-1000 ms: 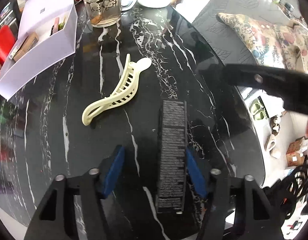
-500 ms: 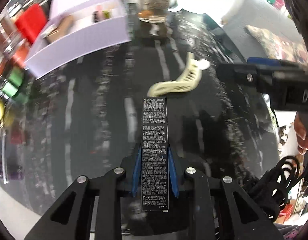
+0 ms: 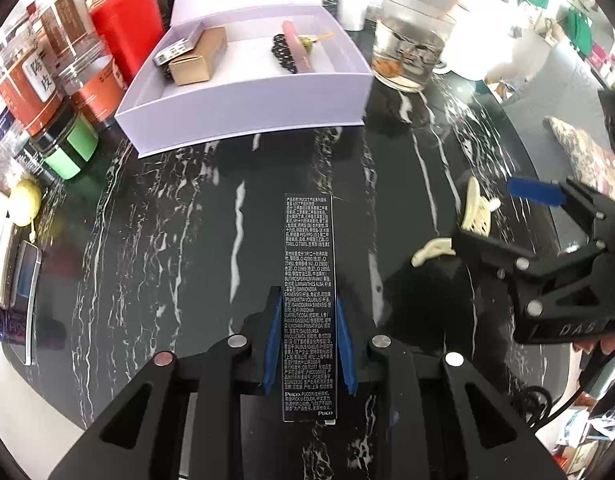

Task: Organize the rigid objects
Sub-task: 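Grasp the black rectangular box with the left tool while right tool approaches the cream claw clip, then close the right tool on the cream claw clip and lift it, then carry the black box and claw clip toward the lavender box with both tools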

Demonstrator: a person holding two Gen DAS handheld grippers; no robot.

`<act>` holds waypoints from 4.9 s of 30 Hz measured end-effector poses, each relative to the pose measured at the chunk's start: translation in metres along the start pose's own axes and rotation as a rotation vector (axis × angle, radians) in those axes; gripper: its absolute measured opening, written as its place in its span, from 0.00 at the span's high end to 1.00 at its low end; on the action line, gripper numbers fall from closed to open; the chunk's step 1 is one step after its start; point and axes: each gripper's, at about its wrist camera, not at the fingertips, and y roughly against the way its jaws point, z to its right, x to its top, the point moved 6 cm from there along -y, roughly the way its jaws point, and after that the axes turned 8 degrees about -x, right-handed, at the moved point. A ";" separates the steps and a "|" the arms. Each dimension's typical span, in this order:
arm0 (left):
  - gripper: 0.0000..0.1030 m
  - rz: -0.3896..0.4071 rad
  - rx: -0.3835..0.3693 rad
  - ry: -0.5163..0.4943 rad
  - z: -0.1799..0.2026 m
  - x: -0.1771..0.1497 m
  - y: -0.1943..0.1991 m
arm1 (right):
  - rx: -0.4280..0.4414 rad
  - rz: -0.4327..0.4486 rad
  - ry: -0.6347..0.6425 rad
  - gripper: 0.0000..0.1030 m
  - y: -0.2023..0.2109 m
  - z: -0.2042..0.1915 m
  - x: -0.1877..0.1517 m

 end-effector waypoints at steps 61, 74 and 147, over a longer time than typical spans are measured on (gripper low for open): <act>0.76 0.026 0.022 0.008 -0.007 0.029 0.008 | -0.075 0.058 -0.031 0.94 0.012 0.002 -0.003; 0.76 0.141 0.022 -0.050 0.031 0.044 0.074 | -0.073 0.110 -0.075 0.94 0.077 0.005 -0.008; 0.76 0.105 -0.056 -0.140 -0.102 0.207 0.054 | -0.105 0.076 -0.187 0.94 0.037 -0.062 0.163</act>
